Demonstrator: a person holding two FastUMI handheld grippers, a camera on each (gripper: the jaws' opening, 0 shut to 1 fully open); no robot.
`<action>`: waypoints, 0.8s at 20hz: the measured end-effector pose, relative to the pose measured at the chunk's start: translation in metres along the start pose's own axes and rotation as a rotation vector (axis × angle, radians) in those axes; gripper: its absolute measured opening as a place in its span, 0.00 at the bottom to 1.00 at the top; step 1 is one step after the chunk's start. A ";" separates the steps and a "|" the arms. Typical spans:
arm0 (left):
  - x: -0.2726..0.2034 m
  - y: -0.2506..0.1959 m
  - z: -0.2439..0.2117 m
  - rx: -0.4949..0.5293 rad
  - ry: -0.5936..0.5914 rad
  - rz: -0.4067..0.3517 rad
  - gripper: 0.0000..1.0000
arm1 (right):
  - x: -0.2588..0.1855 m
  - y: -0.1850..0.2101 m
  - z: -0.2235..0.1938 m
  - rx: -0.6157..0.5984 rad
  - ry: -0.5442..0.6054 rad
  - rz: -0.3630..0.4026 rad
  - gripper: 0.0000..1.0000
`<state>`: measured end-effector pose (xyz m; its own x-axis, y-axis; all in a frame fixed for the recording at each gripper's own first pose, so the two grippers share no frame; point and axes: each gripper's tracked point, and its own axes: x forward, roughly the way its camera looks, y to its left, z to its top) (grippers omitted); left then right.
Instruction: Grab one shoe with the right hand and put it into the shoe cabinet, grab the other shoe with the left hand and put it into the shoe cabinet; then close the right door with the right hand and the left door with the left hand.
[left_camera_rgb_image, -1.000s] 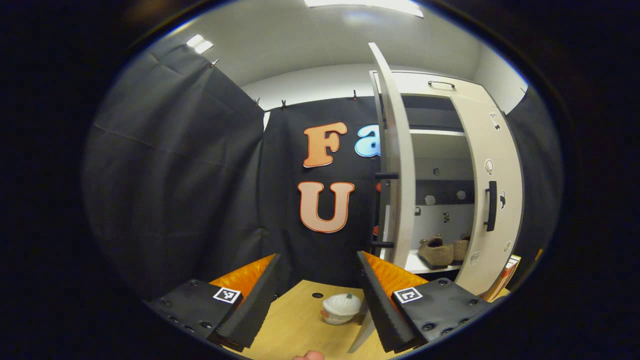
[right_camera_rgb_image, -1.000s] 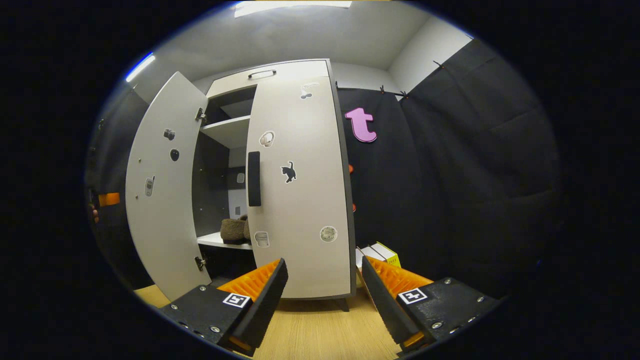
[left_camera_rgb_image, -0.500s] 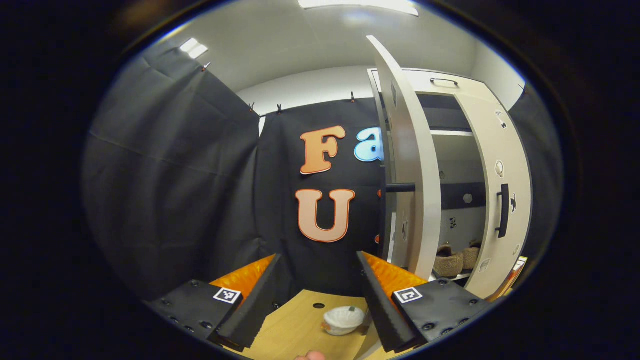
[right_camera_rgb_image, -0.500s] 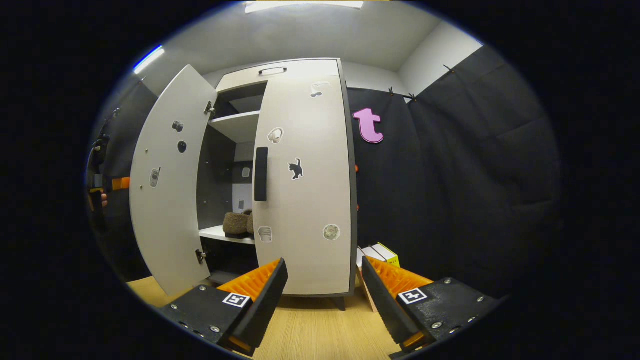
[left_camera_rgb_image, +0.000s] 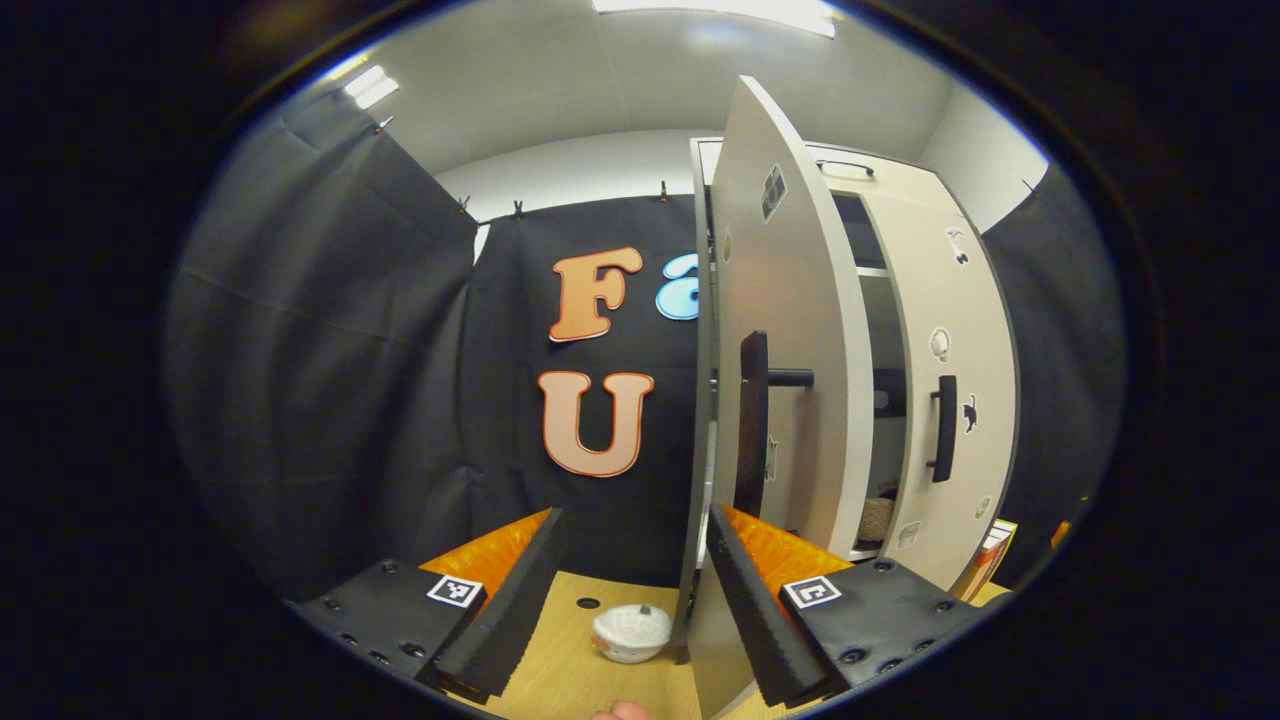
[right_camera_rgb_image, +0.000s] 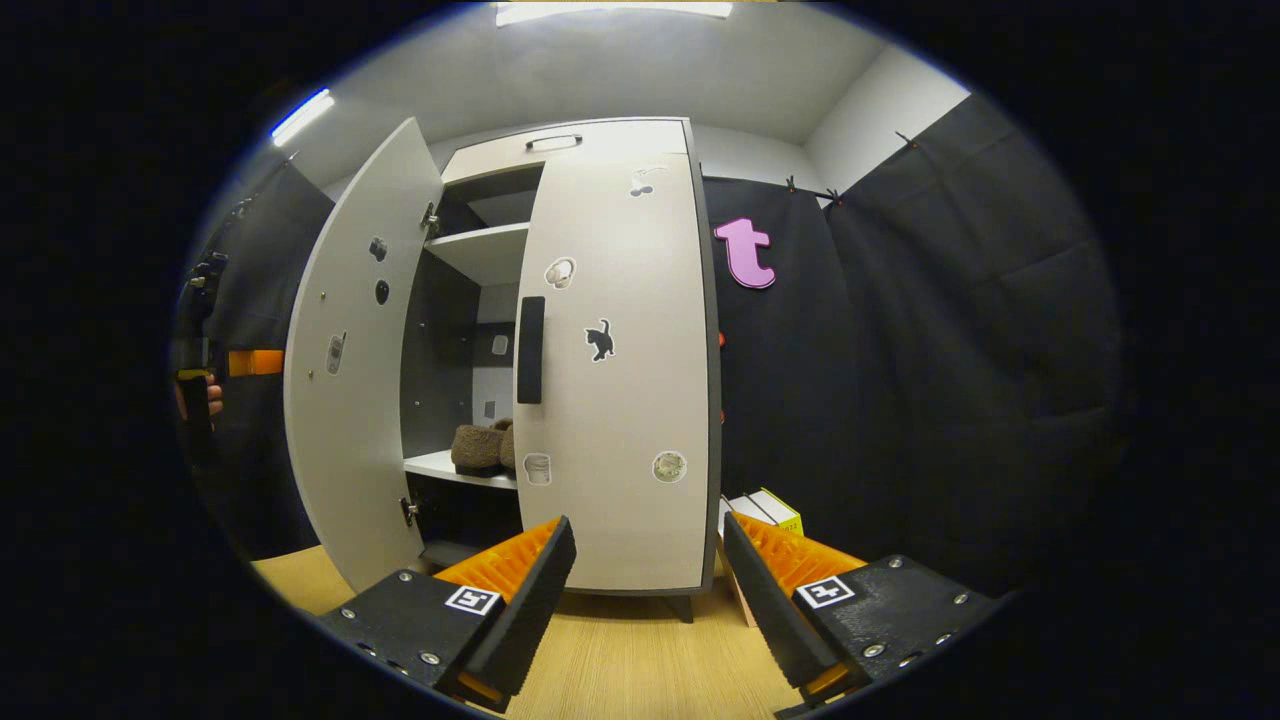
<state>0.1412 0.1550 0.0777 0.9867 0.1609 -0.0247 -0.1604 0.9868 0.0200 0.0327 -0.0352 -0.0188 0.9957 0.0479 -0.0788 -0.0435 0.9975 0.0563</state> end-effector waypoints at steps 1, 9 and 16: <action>0.000 -0.012 0.001 0.006 0.003 -0.023 0.94 | -0.002 -0.001 0.001 -0.004 -0.002 -0.003 0.92; 0.022 -0.104 -0.003 -0.016 -0.001 -0.191 0.92 | -0.013 -0.023 0.006 -0.015 -0.008 -0.065 0.92; 0.050 -0.161 -0.002 -0.057 -0.011 -0.289 0.95 | -0.014 -0.033 0.007 -0.024 -0.013 -0.108 0.92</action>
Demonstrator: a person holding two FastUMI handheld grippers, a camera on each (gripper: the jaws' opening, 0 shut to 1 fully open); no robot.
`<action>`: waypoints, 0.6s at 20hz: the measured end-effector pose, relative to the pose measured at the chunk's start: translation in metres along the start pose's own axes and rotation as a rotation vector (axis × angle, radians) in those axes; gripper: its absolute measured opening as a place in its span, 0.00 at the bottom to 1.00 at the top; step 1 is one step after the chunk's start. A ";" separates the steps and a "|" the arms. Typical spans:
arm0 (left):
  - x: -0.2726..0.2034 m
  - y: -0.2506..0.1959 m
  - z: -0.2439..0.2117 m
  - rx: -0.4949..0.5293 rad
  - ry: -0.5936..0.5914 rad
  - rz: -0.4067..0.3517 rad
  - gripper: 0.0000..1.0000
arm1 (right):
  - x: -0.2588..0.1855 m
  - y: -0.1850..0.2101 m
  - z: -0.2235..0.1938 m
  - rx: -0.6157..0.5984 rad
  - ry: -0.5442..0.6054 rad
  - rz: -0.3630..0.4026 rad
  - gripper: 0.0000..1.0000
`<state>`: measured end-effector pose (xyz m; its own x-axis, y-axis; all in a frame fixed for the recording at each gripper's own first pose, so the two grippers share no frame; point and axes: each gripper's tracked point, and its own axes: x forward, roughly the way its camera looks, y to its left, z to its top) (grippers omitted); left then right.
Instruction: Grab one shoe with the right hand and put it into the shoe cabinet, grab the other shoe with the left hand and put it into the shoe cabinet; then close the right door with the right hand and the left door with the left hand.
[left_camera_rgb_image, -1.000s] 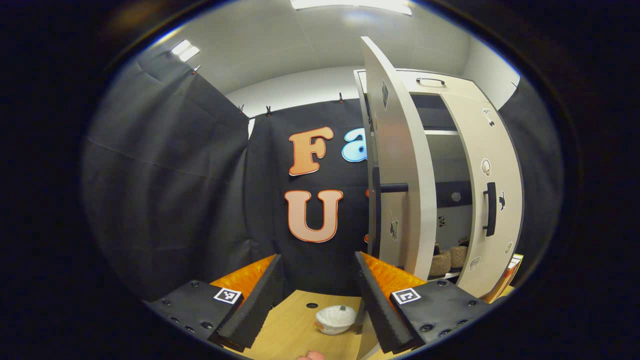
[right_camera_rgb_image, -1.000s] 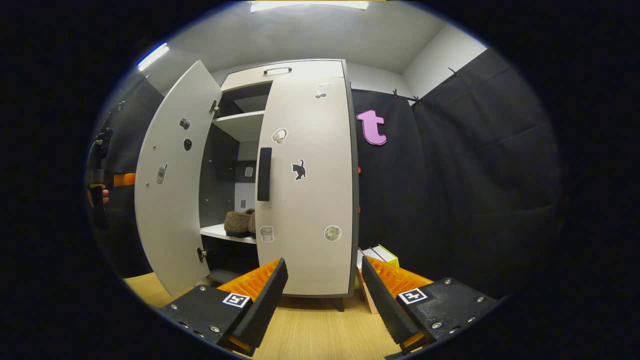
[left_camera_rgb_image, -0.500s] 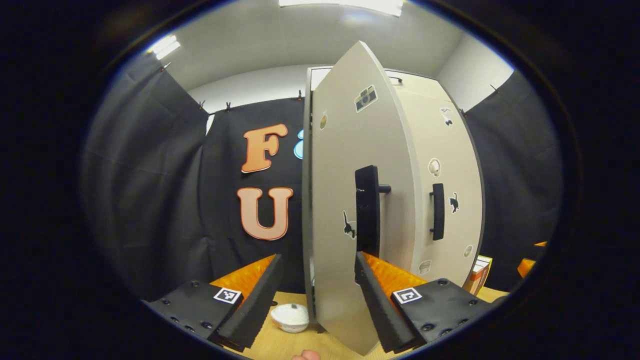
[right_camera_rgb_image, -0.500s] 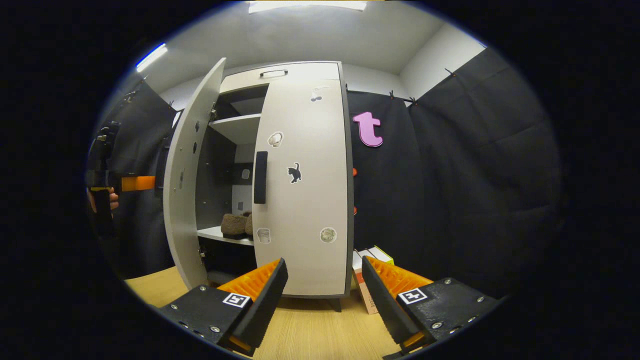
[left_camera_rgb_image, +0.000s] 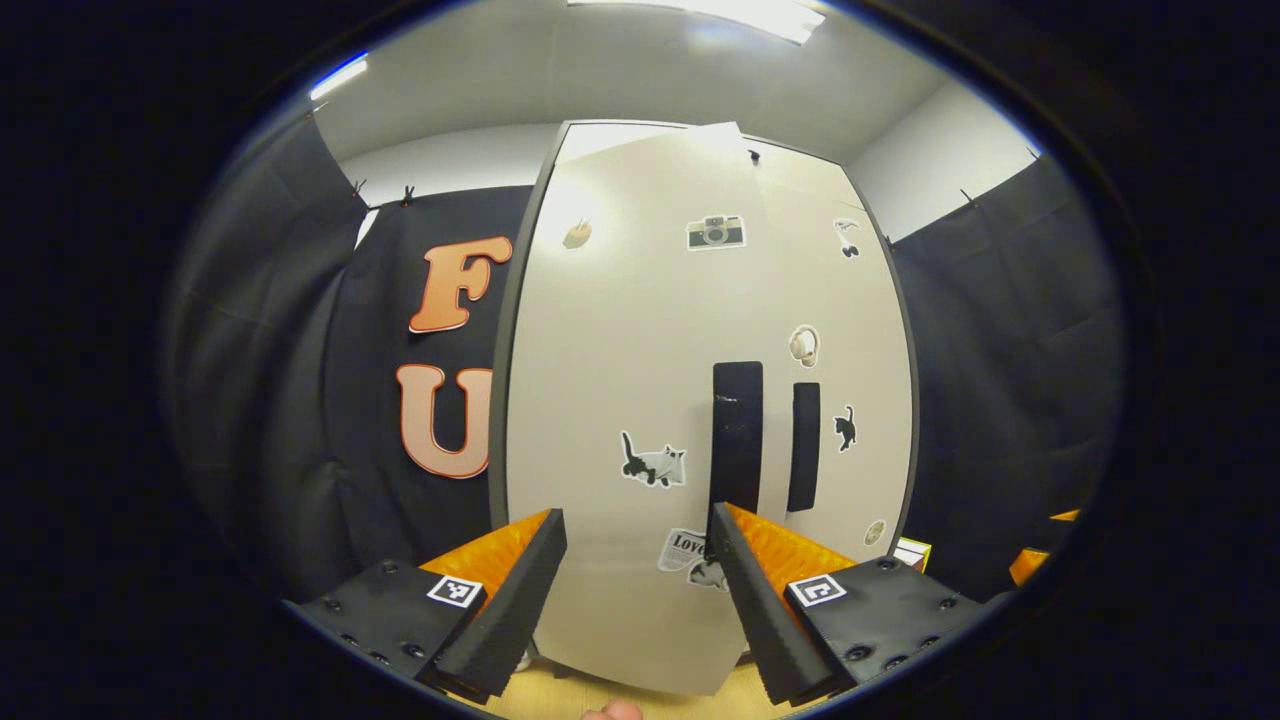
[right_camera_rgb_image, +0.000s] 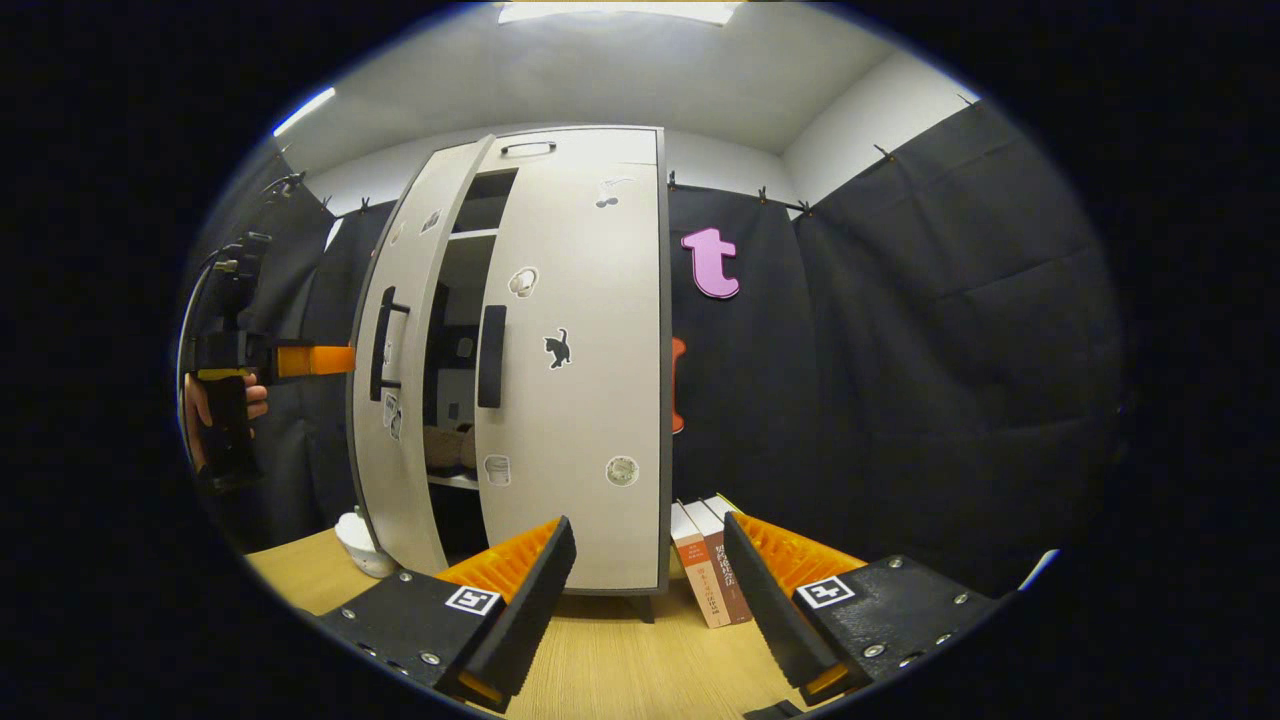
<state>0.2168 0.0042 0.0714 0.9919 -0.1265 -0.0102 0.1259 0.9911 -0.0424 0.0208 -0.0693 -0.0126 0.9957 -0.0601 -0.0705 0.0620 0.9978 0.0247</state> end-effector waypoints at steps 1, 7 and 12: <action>0.008 -0.004 -0.002 -0.003 0.005 -0.003 0.95 | 0.000 -0.001 0.000 0.002 0.001 -0.004 0.92; 0.023 -0.008 -0.002 -0.003 0.016 -0.009 0.95 | 0.000 -0.011 -0.007 -0.001 0.016 -0.037 0.92; 0.027 -0.015 -0.002 0.013 0.027 -0.012 0.95 | 0.003 -0.014 -0.007 0.003 0.014 -0.049 0.92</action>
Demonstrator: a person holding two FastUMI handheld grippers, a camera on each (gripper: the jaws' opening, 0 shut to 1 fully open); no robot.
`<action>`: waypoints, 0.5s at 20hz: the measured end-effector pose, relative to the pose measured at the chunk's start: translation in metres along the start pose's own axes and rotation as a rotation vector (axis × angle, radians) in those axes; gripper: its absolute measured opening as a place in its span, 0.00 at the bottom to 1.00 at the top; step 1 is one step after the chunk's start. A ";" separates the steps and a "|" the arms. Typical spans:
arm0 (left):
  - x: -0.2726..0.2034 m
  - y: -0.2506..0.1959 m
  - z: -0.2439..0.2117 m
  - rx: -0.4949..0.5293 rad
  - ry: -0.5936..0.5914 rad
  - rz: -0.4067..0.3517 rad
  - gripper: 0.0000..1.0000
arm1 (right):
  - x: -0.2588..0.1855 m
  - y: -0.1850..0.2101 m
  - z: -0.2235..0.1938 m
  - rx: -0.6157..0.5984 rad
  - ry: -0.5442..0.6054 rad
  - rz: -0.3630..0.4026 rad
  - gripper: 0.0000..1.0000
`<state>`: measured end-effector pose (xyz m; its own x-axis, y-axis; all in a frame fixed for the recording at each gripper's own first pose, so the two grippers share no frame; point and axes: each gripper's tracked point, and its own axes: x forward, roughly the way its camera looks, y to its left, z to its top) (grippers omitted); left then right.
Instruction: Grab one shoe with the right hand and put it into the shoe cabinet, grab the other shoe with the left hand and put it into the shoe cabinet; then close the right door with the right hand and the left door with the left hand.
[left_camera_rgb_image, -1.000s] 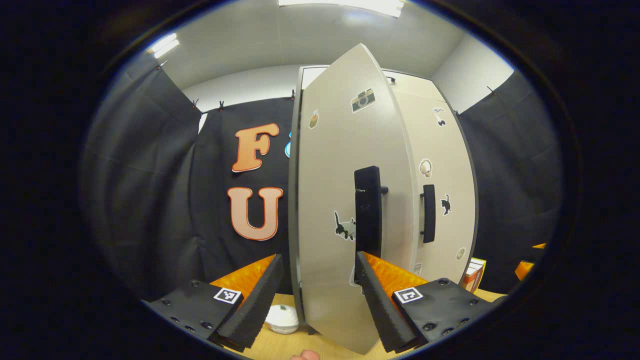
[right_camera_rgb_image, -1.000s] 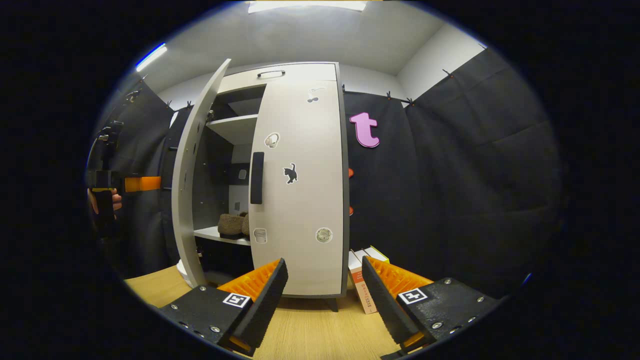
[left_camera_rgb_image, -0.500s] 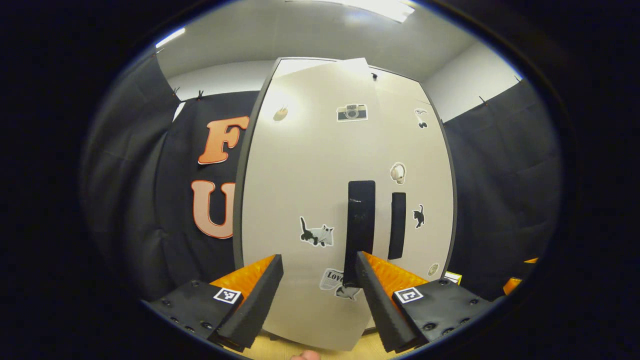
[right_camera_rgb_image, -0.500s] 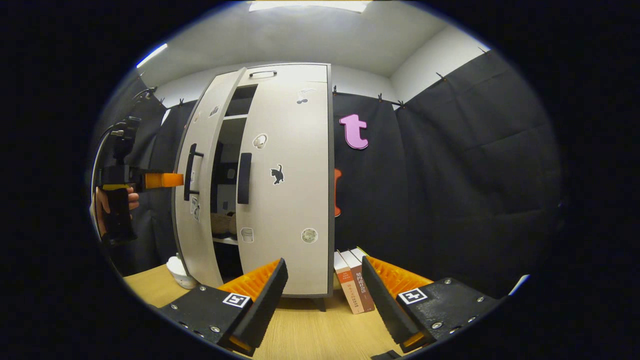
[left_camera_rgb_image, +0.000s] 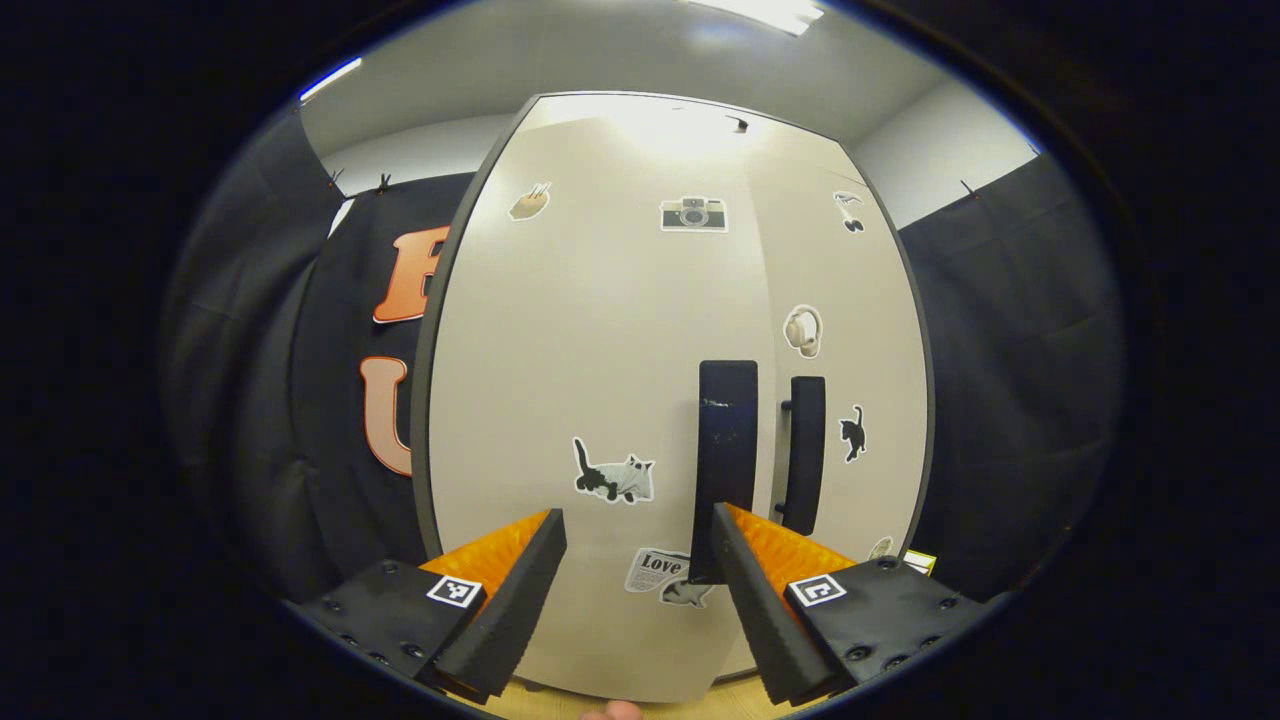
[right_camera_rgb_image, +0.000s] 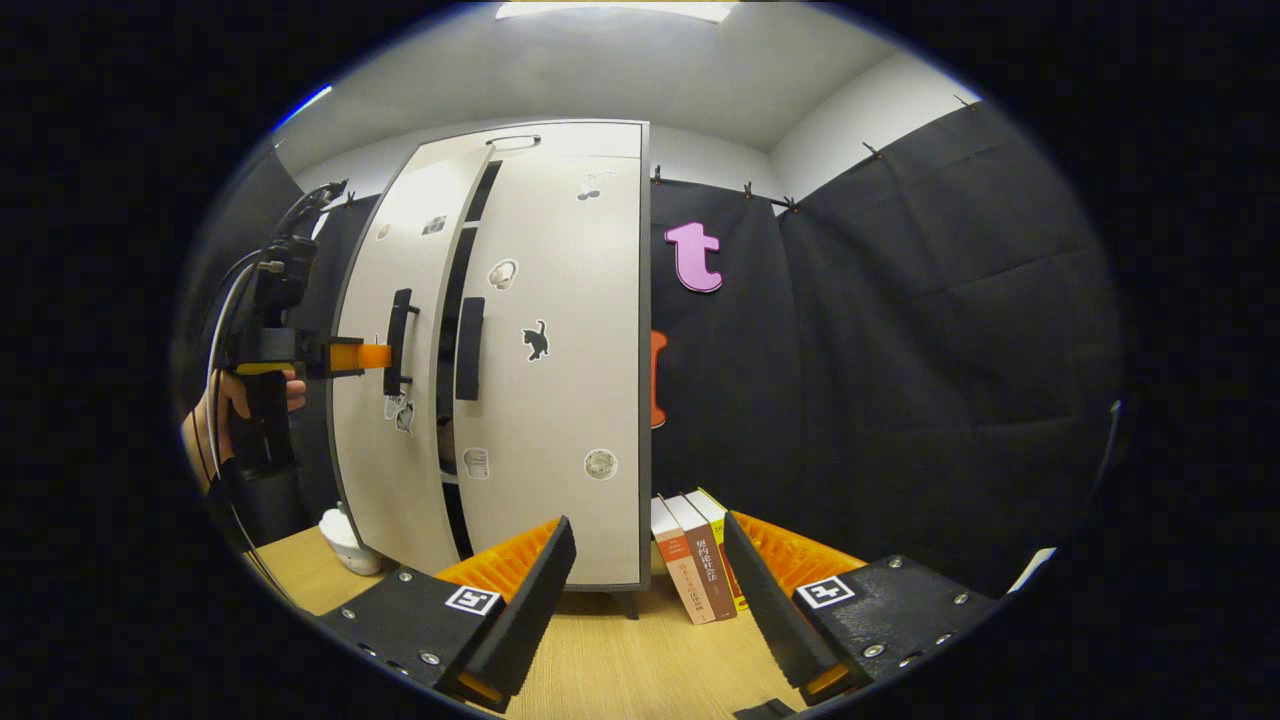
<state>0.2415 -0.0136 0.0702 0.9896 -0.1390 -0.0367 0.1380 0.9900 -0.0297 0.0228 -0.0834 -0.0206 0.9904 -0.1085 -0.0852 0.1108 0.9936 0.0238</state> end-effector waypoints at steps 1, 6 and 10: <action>0.001 0.000 0.001 -0.002 0.001 0.002 0.95 | 0.001 -0.001 -0.001 0.002 0.001 -0.002 0.92; 0.004 -0.005 0.002 0.011 0.002 0.007 0.99 | 0.007 -0.008 -0.002 0.009 -0.002 -0.019 0.92; 0.005 -0.008 0.001 0.026 -0.002 0.012 0.99 | 0.011 -0.010 0.000 0.013 -0.008 -0.024 0.92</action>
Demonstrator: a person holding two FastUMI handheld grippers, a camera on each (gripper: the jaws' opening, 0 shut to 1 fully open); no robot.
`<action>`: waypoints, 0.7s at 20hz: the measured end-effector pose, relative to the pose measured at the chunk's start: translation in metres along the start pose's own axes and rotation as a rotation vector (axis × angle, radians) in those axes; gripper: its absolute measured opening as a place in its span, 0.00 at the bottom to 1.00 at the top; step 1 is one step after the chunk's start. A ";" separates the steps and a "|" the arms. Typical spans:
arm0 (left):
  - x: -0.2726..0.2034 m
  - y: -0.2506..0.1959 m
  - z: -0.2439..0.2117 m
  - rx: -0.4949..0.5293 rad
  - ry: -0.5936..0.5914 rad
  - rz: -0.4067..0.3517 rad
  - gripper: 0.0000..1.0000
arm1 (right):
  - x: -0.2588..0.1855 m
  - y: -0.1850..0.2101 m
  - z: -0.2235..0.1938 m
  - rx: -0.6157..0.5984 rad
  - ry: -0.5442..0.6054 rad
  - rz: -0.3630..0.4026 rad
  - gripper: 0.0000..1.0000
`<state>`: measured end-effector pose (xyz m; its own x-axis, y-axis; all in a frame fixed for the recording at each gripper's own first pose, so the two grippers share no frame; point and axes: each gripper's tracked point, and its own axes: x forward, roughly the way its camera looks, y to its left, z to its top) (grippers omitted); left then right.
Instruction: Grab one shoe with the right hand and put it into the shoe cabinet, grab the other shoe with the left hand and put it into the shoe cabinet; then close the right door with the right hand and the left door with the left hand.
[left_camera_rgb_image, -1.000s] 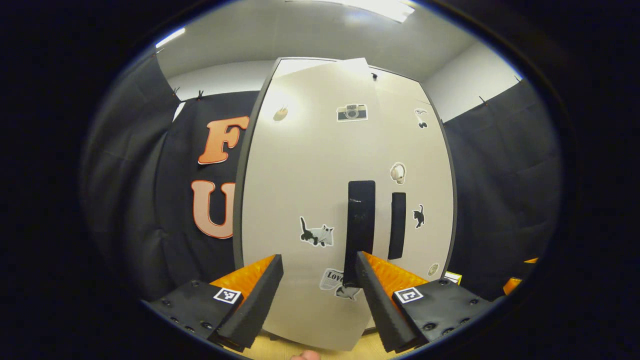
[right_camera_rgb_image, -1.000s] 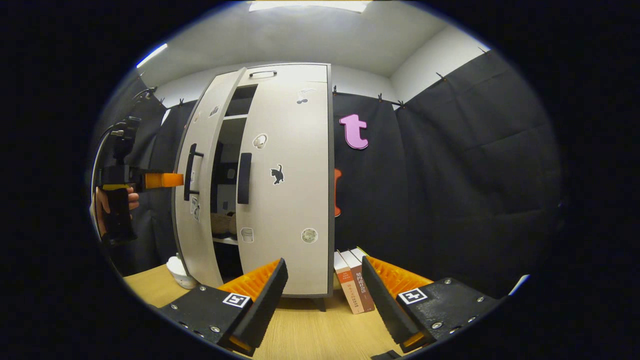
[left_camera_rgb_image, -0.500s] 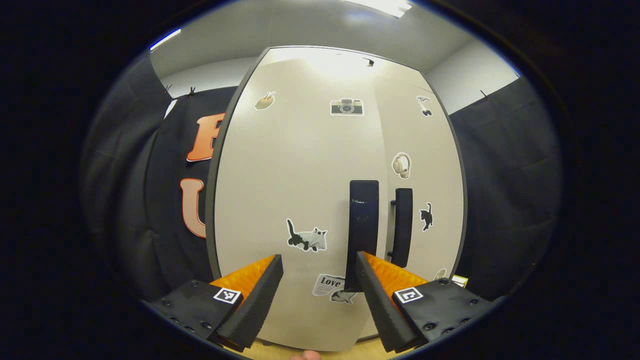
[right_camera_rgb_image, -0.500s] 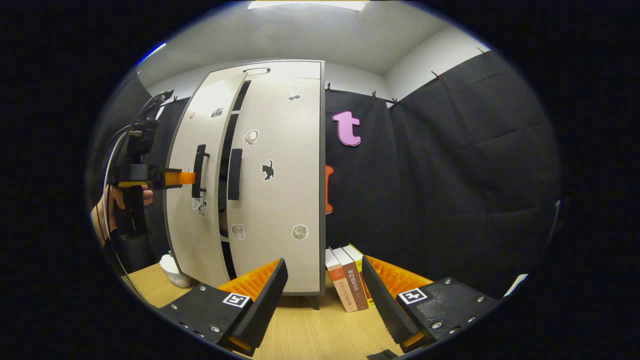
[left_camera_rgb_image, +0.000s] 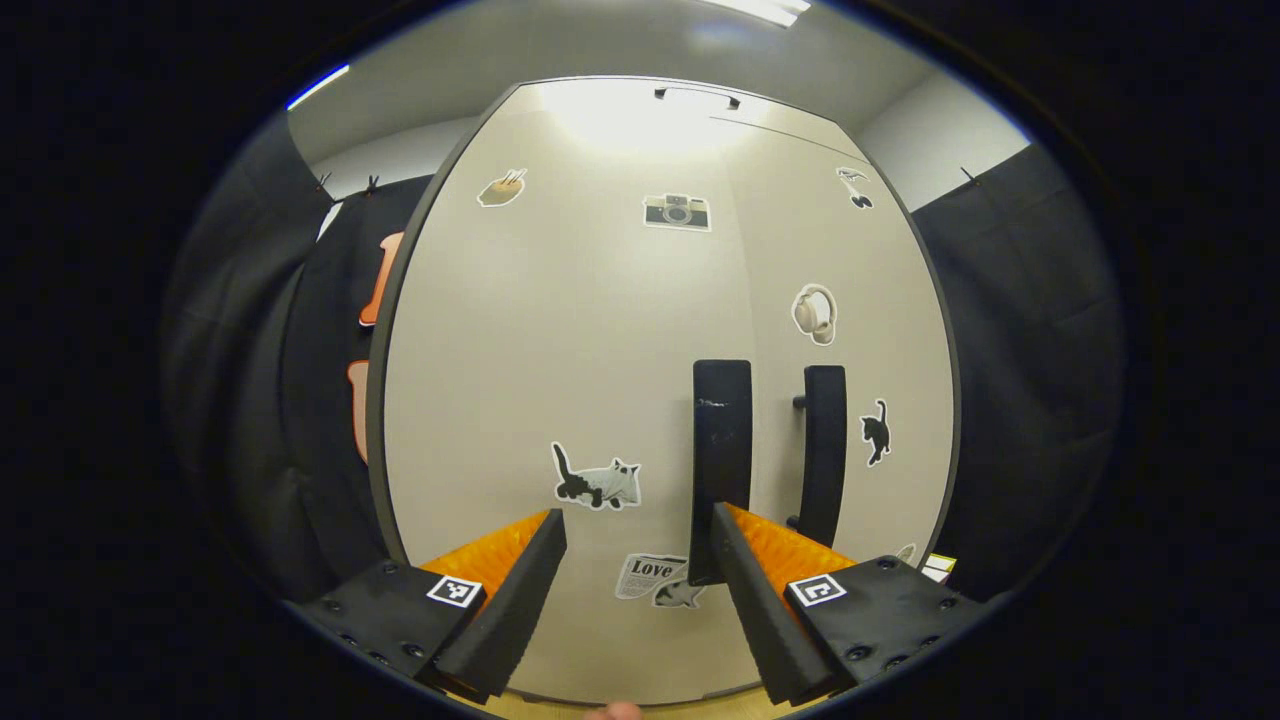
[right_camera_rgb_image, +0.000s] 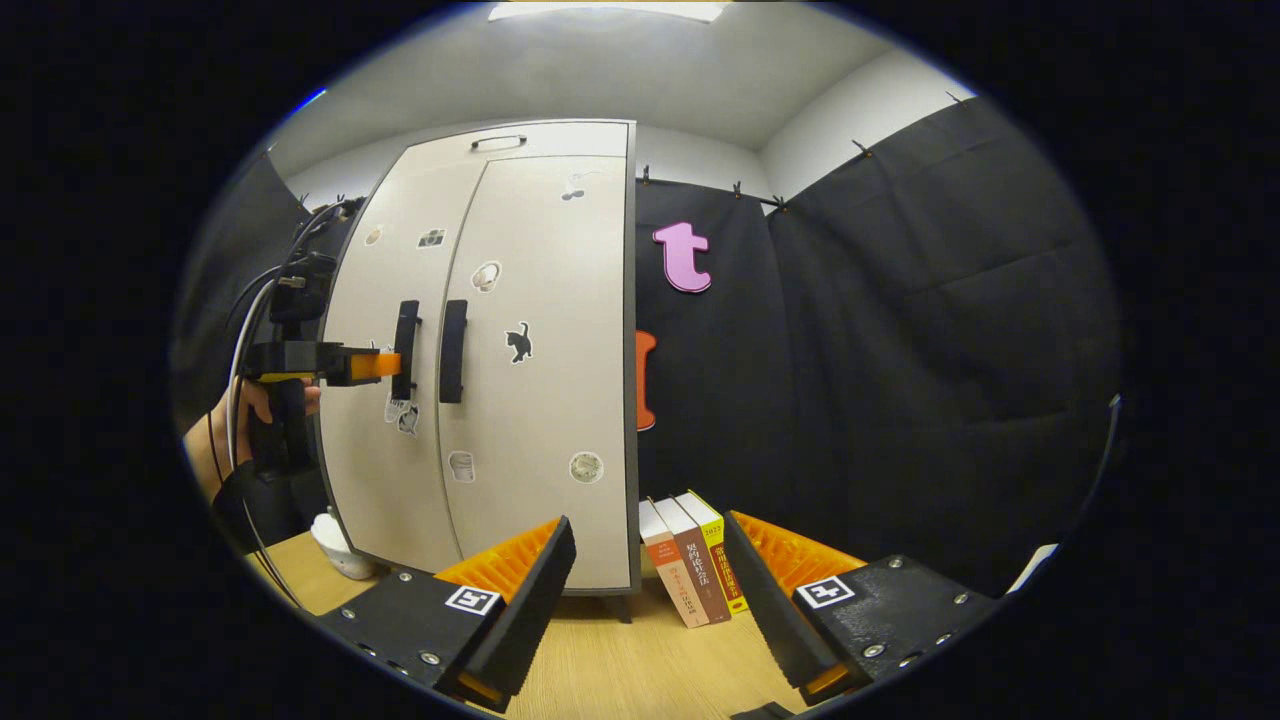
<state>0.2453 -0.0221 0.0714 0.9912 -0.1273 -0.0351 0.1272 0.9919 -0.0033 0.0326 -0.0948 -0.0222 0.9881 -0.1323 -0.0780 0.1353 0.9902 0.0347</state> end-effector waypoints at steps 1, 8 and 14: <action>0.001 0.000 0.000 -0.001 0.000 0.003 0.99 | 0.001 -0.001 0.000 -0.001 0.000 -0.001 0.92; -0.026 0.005 0.020 -0.023 -0.026 0.005 0.95 | 0.004 0.013 -0.001 -0.002 0.007 0.033 0.92; -0.108 0.018 0.008 -0.014 -0.010 0.023 0.92 | 0.008 0.043 0.003 0.024 -0.006 0.107 0.92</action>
<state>0.1405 0.0090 0.0832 0.9942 -0.1043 -0.0251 0.1039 0.9944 -0.0167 0.0464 -0.0533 -0.0178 0.9975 -0.0260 -0.0662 0.0304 0.9973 0.0663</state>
